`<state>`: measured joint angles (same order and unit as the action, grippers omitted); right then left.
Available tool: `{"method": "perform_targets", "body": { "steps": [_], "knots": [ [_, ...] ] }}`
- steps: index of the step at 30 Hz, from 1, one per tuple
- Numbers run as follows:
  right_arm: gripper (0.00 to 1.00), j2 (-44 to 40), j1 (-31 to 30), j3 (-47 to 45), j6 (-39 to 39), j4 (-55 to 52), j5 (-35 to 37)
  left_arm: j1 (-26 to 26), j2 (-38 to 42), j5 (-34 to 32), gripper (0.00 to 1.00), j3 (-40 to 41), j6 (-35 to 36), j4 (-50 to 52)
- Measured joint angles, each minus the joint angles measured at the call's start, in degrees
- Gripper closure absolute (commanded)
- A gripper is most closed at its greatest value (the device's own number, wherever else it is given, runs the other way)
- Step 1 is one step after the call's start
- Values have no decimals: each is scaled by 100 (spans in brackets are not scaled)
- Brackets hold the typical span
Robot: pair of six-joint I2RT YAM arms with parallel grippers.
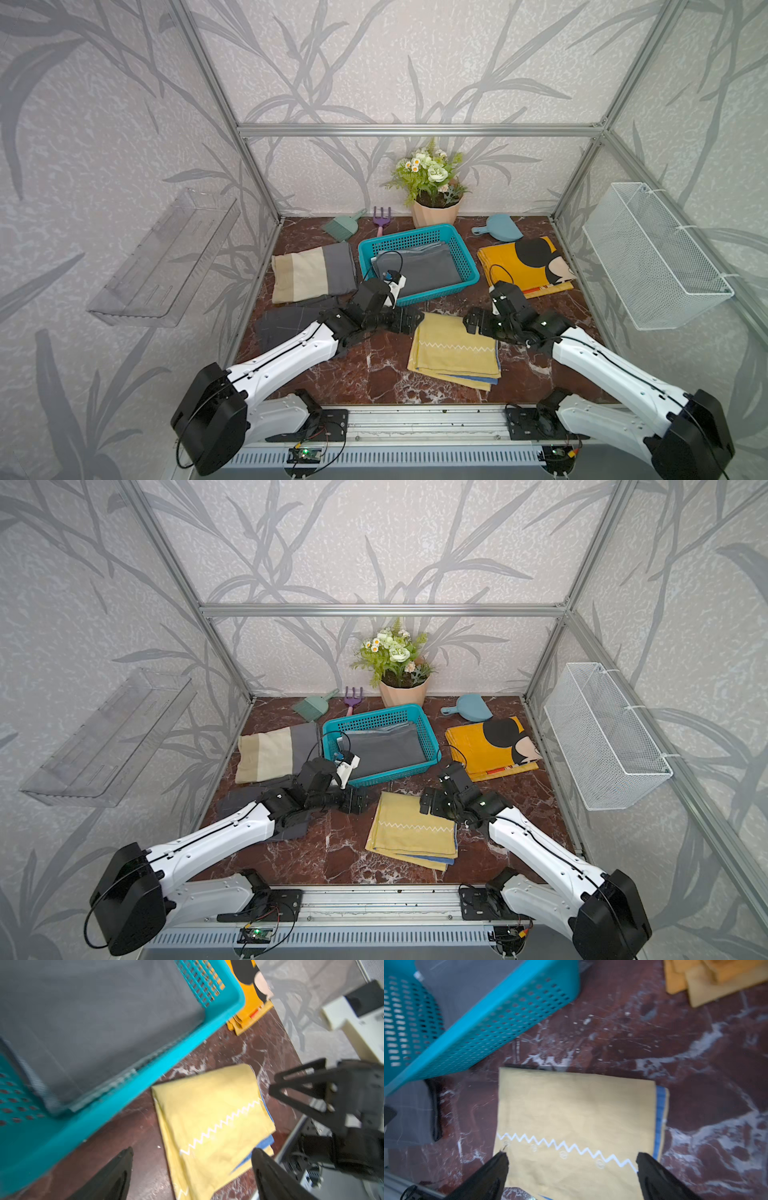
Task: Put the folded pillowcase in the basket
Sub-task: Move the pillowcase to the center of the board, then pick up the pillowcase at the center of the board.
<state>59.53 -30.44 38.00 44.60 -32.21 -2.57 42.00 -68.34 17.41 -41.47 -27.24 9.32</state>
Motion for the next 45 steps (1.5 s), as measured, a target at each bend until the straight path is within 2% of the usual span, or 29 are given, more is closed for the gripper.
{"method": "perform_targets", "body": {
  "steps": [4,13,22,28,34,38,40,42,45],
  "knots": [
    [1,66,417,-291,55,-26,-326,278,-7,149,9,365,-146,-33],
    [0,551,516,-568,109,273,-815,623,-629,208,9,855,-688,-560],
    [0,507,533,-970,234,557,-942,911,-1261,308,8,885,-887,-1086],
    [0,245,540,-984,238,297,-787,1008,-1379,273,9,859,-887,-1158],
    [3,28,544,-1121,273,354,-732,1010,-1445,190,19,817,-887,-1156],
    [16,127,520,-1349,409,931,-1095,1010,-1478,157,25,815,-887,-1150],
    [27,203,448,-1392,509,1215,-1191,1012,-1480,144,31,815,-892,-1134],
    [43,291,348,-1427,577,1401,-1263,1012,-1480,120,40,815,-874,-1110],
    [72,354,271,-1506,656,1438,-1331,1014,-1480,79,67,815,-883,-1082]
  ]
}}
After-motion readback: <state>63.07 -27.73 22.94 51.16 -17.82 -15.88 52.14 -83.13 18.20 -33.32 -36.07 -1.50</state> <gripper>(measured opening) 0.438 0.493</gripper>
